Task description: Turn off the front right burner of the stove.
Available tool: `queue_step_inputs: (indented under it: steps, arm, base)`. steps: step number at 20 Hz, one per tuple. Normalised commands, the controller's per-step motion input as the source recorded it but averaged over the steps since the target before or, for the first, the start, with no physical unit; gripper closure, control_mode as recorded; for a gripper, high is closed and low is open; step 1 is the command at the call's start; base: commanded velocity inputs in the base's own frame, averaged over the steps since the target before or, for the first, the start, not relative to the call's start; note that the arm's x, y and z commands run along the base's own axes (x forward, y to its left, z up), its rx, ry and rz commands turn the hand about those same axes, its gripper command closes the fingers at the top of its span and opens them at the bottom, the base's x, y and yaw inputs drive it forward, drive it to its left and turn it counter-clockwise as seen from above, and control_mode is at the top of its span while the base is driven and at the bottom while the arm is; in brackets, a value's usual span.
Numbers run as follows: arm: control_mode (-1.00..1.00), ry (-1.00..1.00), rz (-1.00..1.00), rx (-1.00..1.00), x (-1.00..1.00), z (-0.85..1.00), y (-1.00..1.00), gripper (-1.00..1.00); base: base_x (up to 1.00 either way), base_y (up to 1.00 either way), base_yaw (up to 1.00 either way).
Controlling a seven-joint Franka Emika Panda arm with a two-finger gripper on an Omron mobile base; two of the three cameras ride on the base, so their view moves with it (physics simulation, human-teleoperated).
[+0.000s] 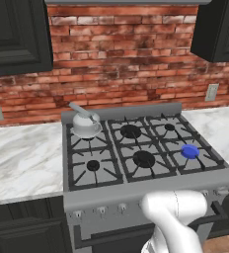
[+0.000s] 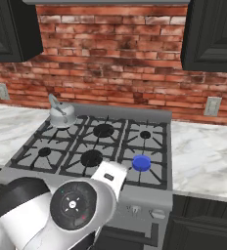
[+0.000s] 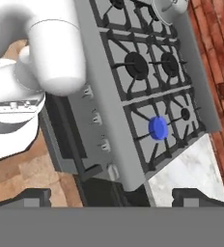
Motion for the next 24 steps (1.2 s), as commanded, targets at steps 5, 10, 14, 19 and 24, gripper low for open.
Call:
queue_step_inputs:
  steps: [5,10,14,19,24]
  arm:
    - [-1.00,-0.27,0.05,-0.11,-0.24,-0.46,-0.04,-1.00]
    - [-1.00,-0.21,0.02,-0.10,-0.06,-0.48,-0.03,-1.00]
    - [-1.00,-0.20,0.00,-0.11,-0.04,-0.57,0.00,-1.00]
    - [-1.00,-0.21,0.00,-0.08,0.00,-0.56,0.05,-1.00]
    - [-1.00,-0.16,0.00,-0.11,0.02,-0.67,0.64,-1.00]
  base:
    - [0.00,0.00,0.00]
    - [0.00,0.00,0.00]
    - [0.00,0.00,0.00]
    - [0.00,0.00,0.00]
    - [0.00,0.00,0.00]
